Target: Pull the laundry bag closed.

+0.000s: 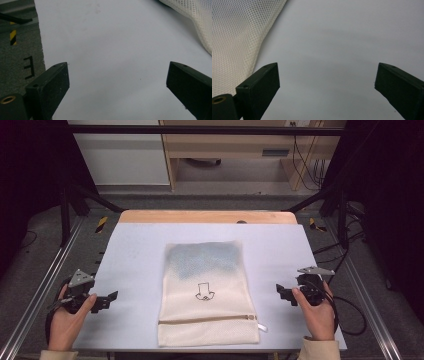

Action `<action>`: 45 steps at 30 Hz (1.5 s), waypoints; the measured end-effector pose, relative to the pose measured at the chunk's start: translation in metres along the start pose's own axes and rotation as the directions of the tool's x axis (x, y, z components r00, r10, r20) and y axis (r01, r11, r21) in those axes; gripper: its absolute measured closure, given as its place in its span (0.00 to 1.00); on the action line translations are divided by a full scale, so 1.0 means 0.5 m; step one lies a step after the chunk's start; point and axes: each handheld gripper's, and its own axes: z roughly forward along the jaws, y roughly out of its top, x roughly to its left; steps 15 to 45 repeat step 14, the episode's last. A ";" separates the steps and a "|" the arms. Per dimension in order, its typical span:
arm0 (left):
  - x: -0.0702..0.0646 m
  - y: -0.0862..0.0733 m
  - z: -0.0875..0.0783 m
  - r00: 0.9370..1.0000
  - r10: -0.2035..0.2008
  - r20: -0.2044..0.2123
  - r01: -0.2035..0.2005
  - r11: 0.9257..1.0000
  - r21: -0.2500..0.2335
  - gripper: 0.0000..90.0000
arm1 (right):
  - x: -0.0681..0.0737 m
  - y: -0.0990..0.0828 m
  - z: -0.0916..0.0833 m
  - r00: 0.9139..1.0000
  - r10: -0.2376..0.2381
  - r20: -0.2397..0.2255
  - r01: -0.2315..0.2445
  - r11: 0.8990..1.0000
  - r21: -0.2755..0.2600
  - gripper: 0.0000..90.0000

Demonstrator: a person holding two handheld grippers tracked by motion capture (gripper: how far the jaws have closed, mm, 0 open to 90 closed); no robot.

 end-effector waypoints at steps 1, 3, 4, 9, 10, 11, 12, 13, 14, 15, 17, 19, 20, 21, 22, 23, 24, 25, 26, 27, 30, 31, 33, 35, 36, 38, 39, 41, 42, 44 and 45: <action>-0.003 -0.005 0.000 1.000 0.007 0.001 -0.007 1.000 -0.001 0.05 | 0.001 -0.005 -0.002 1.000 0.002 0.003 -0.002 1.000 -0.007 0.07; -0.009 -0.016 -0.001 1.000 0.002 0.014 -0.002 1.000 -0.003 0.06 | 0.006 -0.015 -0.004 1.000 -0.007 0.010 0.007 1.000 -0.022 0.08; -0.012 -0.022 -0.001 1.000 -0.002 0.016 0.002 1.000 -0.017 0.06 | 0.010 -0.020 -0.004 1.000 -0.019 0.017 0.020 0.999 -0.031 0.08; -0.025 -0.027 0.001 0.999 0.033 0.009 -0.033 0.999 -0.026 0.06 | 0.019 -0.054 0.003 0.999 -0.038 0.003 0.038 0.999 -0.020 0.09; -0.028 -0.027 0.005 0.999 0.040 0.009 -0.040 0.999 -0.024 0.06 | 0.022 -0.061 0.005 0.999 -0.049 -0.001 0.049 0.999 -0.009 0.10; -0.032 -0.028 0.009 0.999 0.042 0.008 -0.041 0.999 -0.020 0.06 | 0.025 -0.066 0.006 0.998 -0.060 0.001 0.060 0.998 -0.008 0.11; -0.035 -0.028 0.011 0.999 0.051 0.010 -0.051 0.999 -0.013 0.06 | 0.025 -0.070 0.006 0.997 -0.072 0.003 0.072 0.997 -0.008 0.11; -0.039 -0.027 0.013 0.998 0.056 0.014 -0.056 0.998 -0.012 0.06 | 0.026 -0.072 0.007 0.997 -0.076 -0.002 0.076 0.997 -0.005 0.11; -0.043 -0.027 0.014 0.998 0.053 0.013 -0.053 0.998 -0.017 0.06 | 0.026 -0.075 0.009 0.997 -0.082 -0.008 0.082 0.997 0.005 0.11; -0.043 -0.027 0.014 0.998 0.053 0.013 -0.053 0.998 -0.017 0.06 | 0.026 -0.075 0.009 0.997 -0.082 -0.008 0.082 0.997 0.005 0.11; -0.043 -0.027 0.014 0.998 0.053 0.013 -0.053 0.998 -0.017 0.06 | 0.026 -0.075 0.009 0.997 -0.082 -0.008 0.082 0.997 0.005 0.11; -0.043 -0.027 0.014 0.998 0.053 0.013 -0.053 0.998 -0.017 0.06 | 0.026 -0.075 0.009 0.997 -0.082 -0.008 0.082 0.997 0.005 0.11; -0.043 -0.027 0.014 0.998 0.053 0.013 -0.053 0.998 -0.017 0.06 | 0.026 -0.075 0.009 0.997 -0.082 -0.008 0.082 0.997 0.005 0.11; -0.043 -0.027 0.014 0.998 0.053 0.013 -0.053 0.998 -0.017 0.06 | 0.026 -0.075 0.009 0.997 -0.082 -0.008 0.082 0.997 0.005 0.11; -0.043 -0.027 0.014 0.998 0.053 0.013 -0.053 0.998 -0.017 0.06 | 0.026 -0.075 0.009 0.997 -0.082 -0.008 0.082 0.997 0.005 0.11; -0.043 -0.027 0.014 0.998 0.053 0.013 -0.053 0.998 -0.017 0.06 | 0.026 -0.075 0.009 0.997 -0.082 -0.008 0.082 0.997 0.005 0.11; -0.043 -0.027 0.014 0.998 0.053 0.013 -0.053 0.998 -0.017 0.06 | 0.026 -0.075 0.009 0.997 -0.082 -0.008 0.082 0.997 0.005 0.11; -0.043 -0.027 0.014 0.998 0.053 0.013 -0.053 0.998 -0.017 0.06 | 0.026 -0.075 0.009 0.997 -0.082 -0.008 0.082 0.997 0.005 0.11; -0.043 -0.027 0.014 0.998 0.053 0.013 -0.053 0.998 -0.017 0.06 | 0.026 -0.075 0.009 0.997 -0.082 -0.008 0.082 0.997 0.005 0.11; -0.043 -0.027 0.014 0.998 0.053 0.013 -0.053 0.998 -0.017 0.06 | 0.026 -0.075 0.009 0.997 -0.082 -0.008 0.082 0.997 0.005 0.11; -0.043 -0.027 0.014 0.998 0.053 0.013 -0.053 0.998 -0.017 0.06 | 0.026 -0.075 0.009 0.997 -0.082 -0.008 0.082 0.997 0.005 0.11; -0.043 -0.027 0.014 0.998 0.053 0.013 -0.053 0.998 -0.017 0.06 | 0.026 -0.075 0.009 0.997 -0.082 -0.008 0.082 0.997 0.005 0.11; -0.043 -0.027 0.014 0.998 0.053 0.013 -0.053 0.998 -0.017 0.06 | 0.026 -0.075 0.009 0.997 -0.082 -0.008 0.082 0.997 0.005 0.11; -0.043 -0.027 0.014 0.998 0.053 0.013 -0.053 0.998 -0.017 0.06 | 0.026 -0.075 0.009 0.997 -0.082 -0.008 0.082 0.997 0.005 0.11; -0.043 -0.027 0.014 0.998 0.053 0.013 -0.053 0.998 -0.017 0.06 | 0.026 -0.075 0.009 0.997 -0.082 -0.008 0.082 0.997 0.005 0.11; -0.043 -0.027 0.014 0.998 0.053 0.013 -0.053 0.998 -0.017 0.06 | 0.026 -0.075 0.009 0.997 -0.082 -0.008 0.082 0.997 0.005 0.11; -0.043 -0.027 0.014 0.998 0.053 0.013 -0.053 0.998 -0.017 0.06 | 0.026 -0.075 0.009 0.997 -0.082 -0.008 0.082 0.997 0.005 0.11; -0.043 -0.027 0.014 0.998 0.053 0.013 -0.053 0.998 -0.017 0.06 | 0.026 -0.075 0.009 0.997 -0.082 -0.008 0.082 0.997 0.005 0.11; -0.043 -0.027 0.014 0.998 0.053 0.013 -0.053 0.998 -0.017 0.06 | 0.026 -0.075 0.009 0.997 -0.082 -0.008 0.082 0.997 0.005 0.11; -0.043 -0.027 0.014 0.998 0.053 0.013 -0.053 0.998 -0.017 0.06 | 0.026 -0.075 0.009 0.997 -0.082 -0.008 0.082 0.997 0.005 0.11; -0.043 -0.027 0.014 0.998 0.053 0.013 -0.053 0.998 -0.017 0.06 | 0.026 -0.075 0.009 0.997 -0.082 -0.008 0.082 0.997 0.005 0.11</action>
